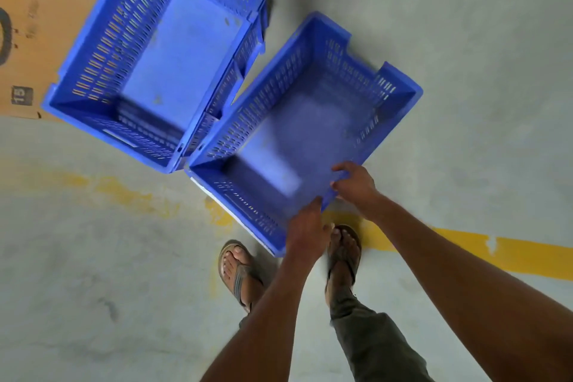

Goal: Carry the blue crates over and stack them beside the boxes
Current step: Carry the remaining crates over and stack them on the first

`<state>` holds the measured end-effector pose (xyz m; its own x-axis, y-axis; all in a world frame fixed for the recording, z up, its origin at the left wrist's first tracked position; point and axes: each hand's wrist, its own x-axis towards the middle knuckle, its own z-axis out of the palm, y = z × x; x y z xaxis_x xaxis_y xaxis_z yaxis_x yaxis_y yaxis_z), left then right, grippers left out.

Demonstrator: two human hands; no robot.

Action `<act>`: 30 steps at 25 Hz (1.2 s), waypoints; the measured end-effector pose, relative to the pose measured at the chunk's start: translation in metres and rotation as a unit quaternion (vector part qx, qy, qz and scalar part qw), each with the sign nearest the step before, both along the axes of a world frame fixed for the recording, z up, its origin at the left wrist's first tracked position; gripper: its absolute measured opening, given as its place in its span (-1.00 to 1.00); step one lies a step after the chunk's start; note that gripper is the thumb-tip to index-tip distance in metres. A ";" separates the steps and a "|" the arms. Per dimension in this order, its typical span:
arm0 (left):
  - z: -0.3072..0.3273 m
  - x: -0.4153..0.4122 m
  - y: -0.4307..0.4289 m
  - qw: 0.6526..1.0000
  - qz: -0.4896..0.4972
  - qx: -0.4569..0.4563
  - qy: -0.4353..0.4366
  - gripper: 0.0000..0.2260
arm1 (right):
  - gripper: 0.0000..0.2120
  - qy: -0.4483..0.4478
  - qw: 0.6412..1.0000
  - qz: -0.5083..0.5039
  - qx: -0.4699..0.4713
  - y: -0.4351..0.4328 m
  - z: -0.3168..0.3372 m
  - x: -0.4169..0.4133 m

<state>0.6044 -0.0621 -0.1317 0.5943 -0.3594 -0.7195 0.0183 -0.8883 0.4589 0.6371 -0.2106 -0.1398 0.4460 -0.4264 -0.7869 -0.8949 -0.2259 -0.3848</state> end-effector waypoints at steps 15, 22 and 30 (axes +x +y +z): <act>0.292 0.094 0.043 0.994 0.009 -0.058 -0.089 -0.78 | -0.46 -0.099 0.740 0.619 -0.243 -0.043 0.308 0.078; 0.482 0.041 0.146 0.990 -0.025 -0.026 -0.139 -0.76 | -0.52 -0.226 0.750 0.606 -0.140 0.028 0.477 0.014; 0.592 -0.056 0.279 0.982 0.020 0.003 -0.186 -0.65 | -0.71 -0.286 0.694 0.651 -0.116 0.168 0.611 -0.036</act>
<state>0.5487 0.2173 0.4607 0.8298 -0.3261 -0.4528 -0.1138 -0.8933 0.4348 0.6012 -0.0427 0.4712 0.7833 0.5449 -0.2992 0.4096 -0.8144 -0.4110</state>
